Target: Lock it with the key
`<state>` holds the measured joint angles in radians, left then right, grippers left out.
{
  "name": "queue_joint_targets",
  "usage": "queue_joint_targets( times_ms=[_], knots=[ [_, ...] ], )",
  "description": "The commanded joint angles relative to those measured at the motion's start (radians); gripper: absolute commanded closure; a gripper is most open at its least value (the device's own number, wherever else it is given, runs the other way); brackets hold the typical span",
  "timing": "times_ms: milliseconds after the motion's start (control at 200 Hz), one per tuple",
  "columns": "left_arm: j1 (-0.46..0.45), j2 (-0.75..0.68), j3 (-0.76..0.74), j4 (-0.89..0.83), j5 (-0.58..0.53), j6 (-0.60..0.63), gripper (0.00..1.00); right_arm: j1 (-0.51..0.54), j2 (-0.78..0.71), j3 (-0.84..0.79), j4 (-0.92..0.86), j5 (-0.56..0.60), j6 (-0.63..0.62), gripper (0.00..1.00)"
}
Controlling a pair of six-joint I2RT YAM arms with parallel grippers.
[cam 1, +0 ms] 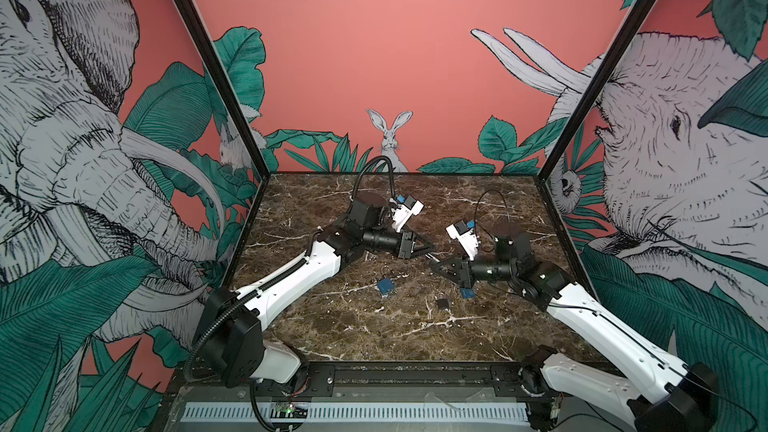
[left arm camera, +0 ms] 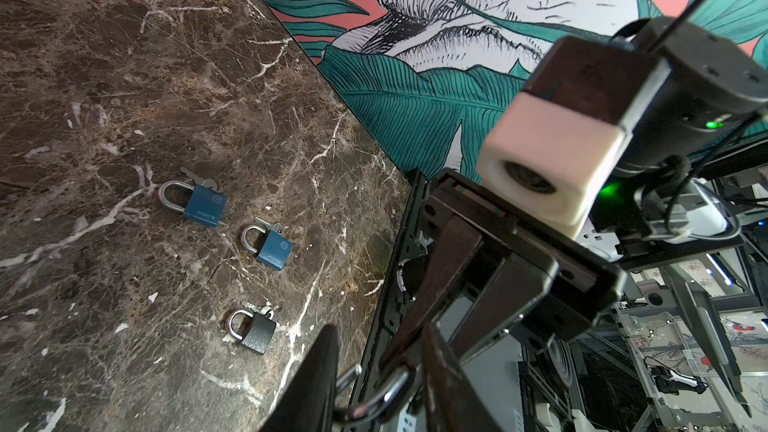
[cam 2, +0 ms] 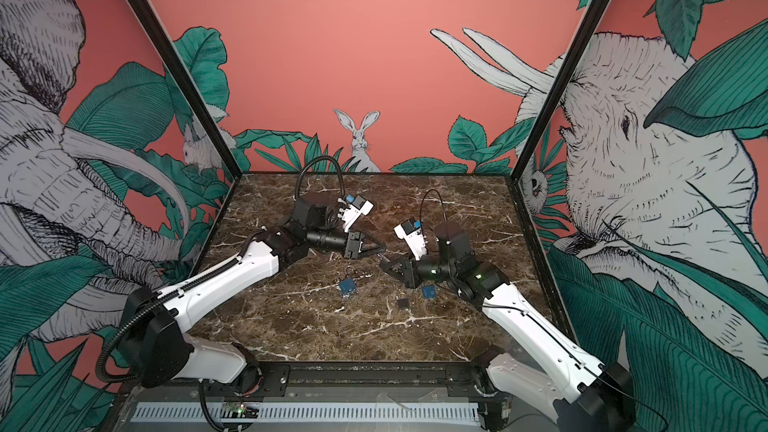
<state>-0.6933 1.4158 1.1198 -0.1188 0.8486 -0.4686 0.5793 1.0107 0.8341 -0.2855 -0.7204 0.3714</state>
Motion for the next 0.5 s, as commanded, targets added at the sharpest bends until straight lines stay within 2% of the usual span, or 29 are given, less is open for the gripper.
queue_joint_targets(
  times_ms=[0,495],
  knots=[
    [-0.002,-0.02,0.021,-0.023,0.018,0.032,0.64,-0.005,0.003,0.036,0.015,-0.026,-0.014,1.0],
    [0.0,-0.049,-0.005,-0.018,0.03,0.036,0.65,-0.047,0.02,0.036,0.038,-0.127,0.019,1.0]
  ],
)
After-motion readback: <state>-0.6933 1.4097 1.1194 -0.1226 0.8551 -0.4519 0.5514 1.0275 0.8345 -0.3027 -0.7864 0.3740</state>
